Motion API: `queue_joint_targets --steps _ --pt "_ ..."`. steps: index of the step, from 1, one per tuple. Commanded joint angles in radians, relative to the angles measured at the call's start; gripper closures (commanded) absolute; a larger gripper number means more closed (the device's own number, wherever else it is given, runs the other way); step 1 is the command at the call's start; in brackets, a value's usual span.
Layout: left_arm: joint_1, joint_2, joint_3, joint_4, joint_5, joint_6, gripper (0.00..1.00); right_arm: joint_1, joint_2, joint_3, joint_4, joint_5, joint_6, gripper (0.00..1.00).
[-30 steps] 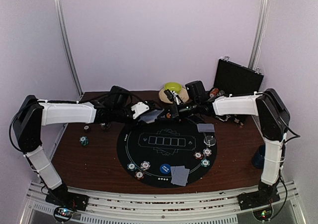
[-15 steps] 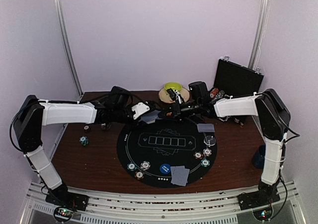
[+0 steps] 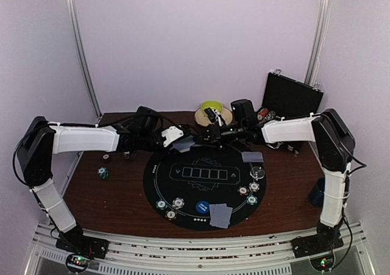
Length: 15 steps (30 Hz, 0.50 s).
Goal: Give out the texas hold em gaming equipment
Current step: Pick up the poker card from the face-down deck piles.
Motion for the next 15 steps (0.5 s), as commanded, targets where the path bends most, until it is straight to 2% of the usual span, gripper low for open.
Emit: queue_joint_targets --steps 1,7,11,13,15 --pt "-0.001 0.005 0.000 0.023 0.008 -0.006 0.48 0.006 0.031 0.041 -0.018 0.024 -0.021 0.75" --pt "-0.002 0.006 0.000 0.023 0.010 -0.006 0.48 0.008 0.040 0.055 -0.033 0.027 -0.029 0.76" --pt "-0.002 0.006 0.000 0.023 0.012 -0.007 0.48 0.008 0.049 0.061 -0.031 0.025 -0.029 0.82" --pt "-0.002 0.007 0.001 0.023 0.012 -0.007 0.48 0.009 0.054 0.066 -0.031 0.024 -0.026 0.87" --pt "-0.002 0.005 0.000 0.022 0.012 -0.006 0.48 0.008 0.061 0.073 -0.031 0.016 -0.023 0.99"
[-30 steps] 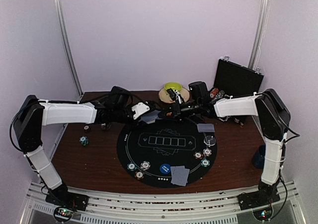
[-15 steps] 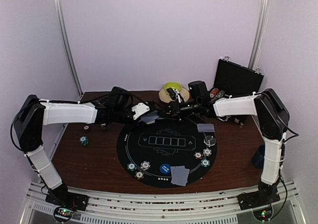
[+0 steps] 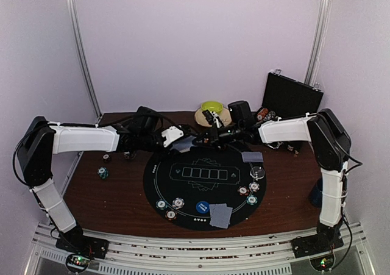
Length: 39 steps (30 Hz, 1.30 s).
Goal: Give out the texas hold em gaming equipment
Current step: Pick up the poker card from the face-down deck piles, then distribute the poker card in the big blind area.
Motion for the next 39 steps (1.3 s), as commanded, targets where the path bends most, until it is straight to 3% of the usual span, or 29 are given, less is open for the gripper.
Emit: queue_joint_targets --steps 1,18,23,27,29,31,34,39 --pt "-0.001 0.006 -0.001 0.023 0.011 -0.005 0.48 0.005 0.021 0.043 -0.004 0.002 -0.007 1.00" --pt "0.075 -0.010 -0.034 0.025 0.049 0.008 0.48 -0.179 -0.147 0.097 -0.243 0.061 -0.262 1.00" --pt "0.108 -0.017 -0.044 0.023 0.075 0.023 0.48 -0.187 -0.014 0.395 -0.672 0.119 -0.619 1.00" --pt "0.123 -0.031 -0.043 0.005 0.101 0.037 0.48 -0.185 0.219 0.823 -1.120 0.186 -0.919 1.00" --pt "0.124 -0.043 -0.041 -0.004 0.119 0.041 0.48 -0.183 0.317 0.989 -1.257 0.247 -1.011 1.00" --pt "0.125 -0.048 -0.038 -0.013 0.134 0.044 0.48 -0.175 0.359 1.050 -1.294 0.326 -1.067 1.00" --pt "0.124 -0.051 -0.031 -0.023 0.145 0.044 0.48 -0.146 0.352 0.990 -1.268 0.427 -1.148 1.00" --pt "0.123 -0.050 -0.026 -0.027 0.151 0.041 0.48 -0.127 0.361 0.961 -1.240 0.407 -1.181 1.00"
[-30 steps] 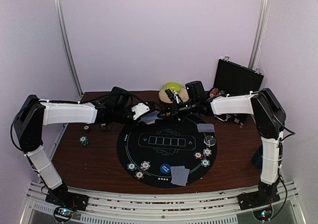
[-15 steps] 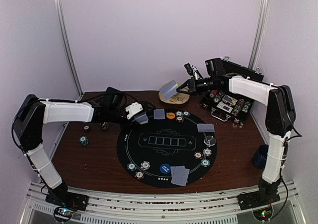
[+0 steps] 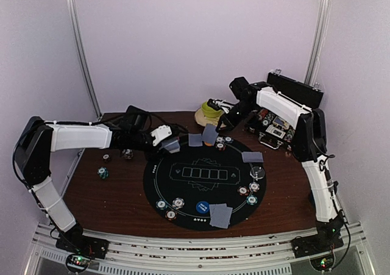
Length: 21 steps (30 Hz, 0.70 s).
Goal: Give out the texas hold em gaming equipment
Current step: Distribute the poker card in the big blind area.
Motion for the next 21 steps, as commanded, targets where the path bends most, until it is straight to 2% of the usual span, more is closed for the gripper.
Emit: queue_joint_targets --steps 1,8,21 --pt "0.002 -0.034 0.011 0.015 0.038 0.009 0.48 0.031 0.006 0.021 -0.048 0.046 -0.102 1.00" --pt "0.002 -0.028 0.013 0.012 0.054 0.009 0.48 0.081 0.062 0.035 -0.083 0.111 -0.159 1.00" --pt "0.002 -0.017 0.009 0.016 0.067 0.009 0.48 0.108 0.093 0.047 0.025 0.205 -0.170 1.00"
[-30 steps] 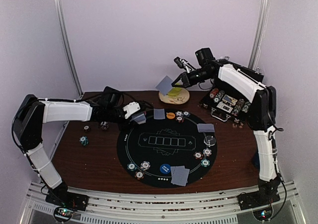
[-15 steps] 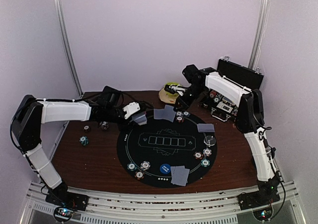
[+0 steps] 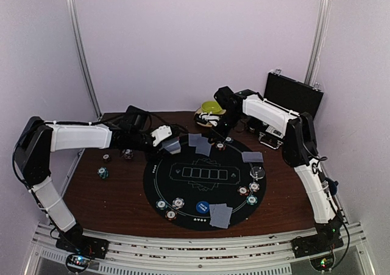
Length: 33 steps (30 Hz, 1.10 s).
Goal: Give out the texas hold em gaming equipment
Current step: Distribute the poker card in the big blind area.
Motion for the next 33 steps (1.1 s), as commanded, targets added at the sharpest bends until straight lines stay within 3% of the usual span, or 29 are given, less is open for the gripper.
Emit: queue_joint_targets --steps 1,33 --pt "0.002 -0.013 0.011 0.026 0.027 0.009 0.48 0.010 0.022 0.029 0.041 0.067 -0.028 1.00" --pt "0.000 0.022 0.022 0.024 0.024 0.005 0.48 0.068 0.077 0.036 0.197 0.271 -0.106 0.97"
